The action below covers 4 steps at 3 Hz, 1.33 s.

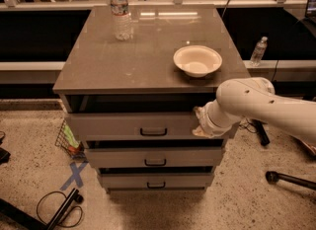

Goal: Open top drawer

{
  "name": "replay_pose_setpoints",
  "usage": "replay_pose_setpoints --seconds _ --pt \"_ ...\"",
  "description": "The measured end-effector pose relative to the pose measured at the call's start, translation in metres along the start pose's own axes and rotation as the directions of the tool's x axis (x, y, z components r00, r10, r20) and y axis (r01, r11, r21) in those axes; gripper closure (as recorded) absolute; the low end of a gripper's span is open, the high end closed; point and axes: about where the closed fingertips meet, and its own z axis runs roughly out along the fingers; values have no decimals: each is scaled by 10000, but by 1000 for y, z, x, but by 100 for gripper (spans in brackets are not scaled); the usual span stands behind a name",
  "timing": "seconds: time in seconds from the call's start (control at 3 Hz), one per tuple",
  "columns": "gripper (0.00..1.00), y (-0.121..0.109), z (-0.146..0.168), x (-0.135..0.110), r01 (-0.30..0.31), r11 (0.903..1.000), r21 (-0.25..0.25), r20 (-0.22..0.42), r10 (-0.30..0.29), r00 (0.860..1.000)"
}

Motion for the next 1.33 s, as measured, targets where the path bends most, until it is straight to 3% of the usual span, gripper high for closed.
replay_pose_setpoints --seconds 1.33 --pt "100 0 -1 0 3 10000 -4 0 -3 10000"
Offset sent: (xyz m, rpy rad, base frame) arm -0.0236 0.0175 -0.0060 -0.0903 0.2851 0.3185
